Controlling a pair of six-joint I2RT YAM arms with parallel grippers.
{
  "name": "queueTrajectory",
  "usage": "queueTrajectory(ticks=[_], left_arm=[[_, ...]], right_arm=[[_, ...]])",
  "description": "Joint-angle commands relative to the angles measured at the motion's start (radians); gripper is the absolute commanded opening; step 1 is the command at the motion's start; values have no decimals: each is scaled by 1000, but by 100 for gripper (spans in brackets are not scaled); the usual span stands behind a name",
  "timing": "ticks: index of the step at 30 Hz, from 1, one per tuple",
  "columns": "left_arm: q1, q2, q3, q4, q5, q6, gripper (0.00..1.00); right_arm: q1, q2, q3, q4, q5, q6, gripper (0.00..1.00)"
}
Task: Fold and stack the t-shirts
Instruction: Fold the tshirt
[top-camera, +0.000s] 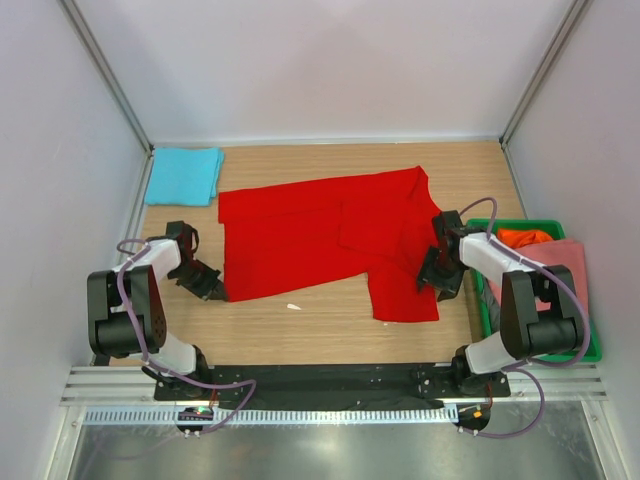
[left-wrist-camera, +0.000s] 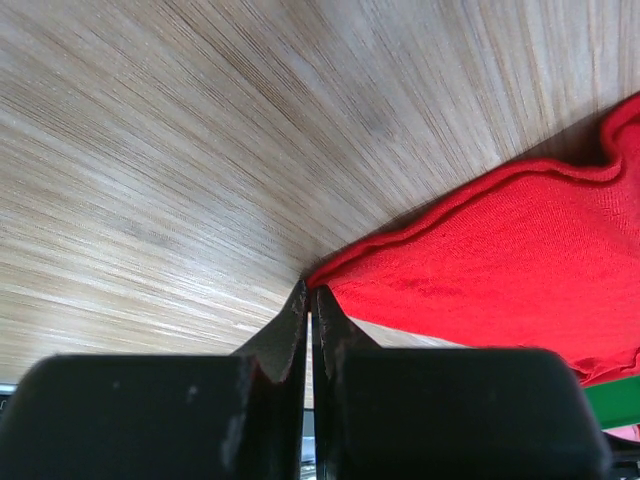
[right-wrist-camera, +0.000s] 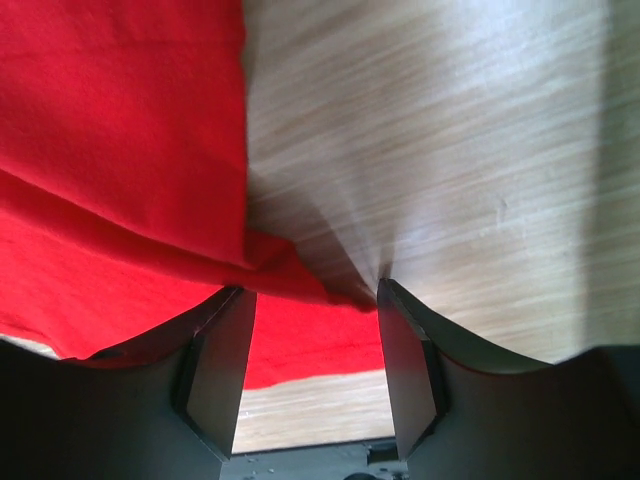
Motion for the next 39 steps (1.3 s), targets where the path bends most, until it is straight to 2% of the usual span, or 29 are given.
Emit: queueTrajectory(ticks=[1, 5, 10, 12, 13, 17, 21, 27, 39], left_arm=[[7, -35, 29, 12, -18, 16, 0], [7, -32, 33, 13, -13, 17, 0], [7, -30, 35, 16, -10, 13, 0], [7, -40, 35, 16, -7, 7, 0], [9, -41, 35, 13, -7, 5, 0], [7, -49, 50, -21, -29, 8, 0], [7, -84, 47, -42, -61, -1, 0], [7, -165, -8, -53, -128, -46, 0], [7, -316, -17, -231, -187, 20, 0]], right_arm=[[-5, -3, -11, 89, 13, -16, 57], [-6, -2, -19, 115, 10, -39, 55], [-5, -20, -53, 128, -9, -37, 44], [-5, -45, -53, 90, -9, -20, 36], [-6, -62, -53, 79, -9, -7, 26], [-6, -109, -68, 36, -64, 25, 1], [-5, -216, -70, -88, -101, 82, 1], [-3, -378, -43, -271, -112, 31, 1], [8, -539, -19, -421, -139, 17, 1]])
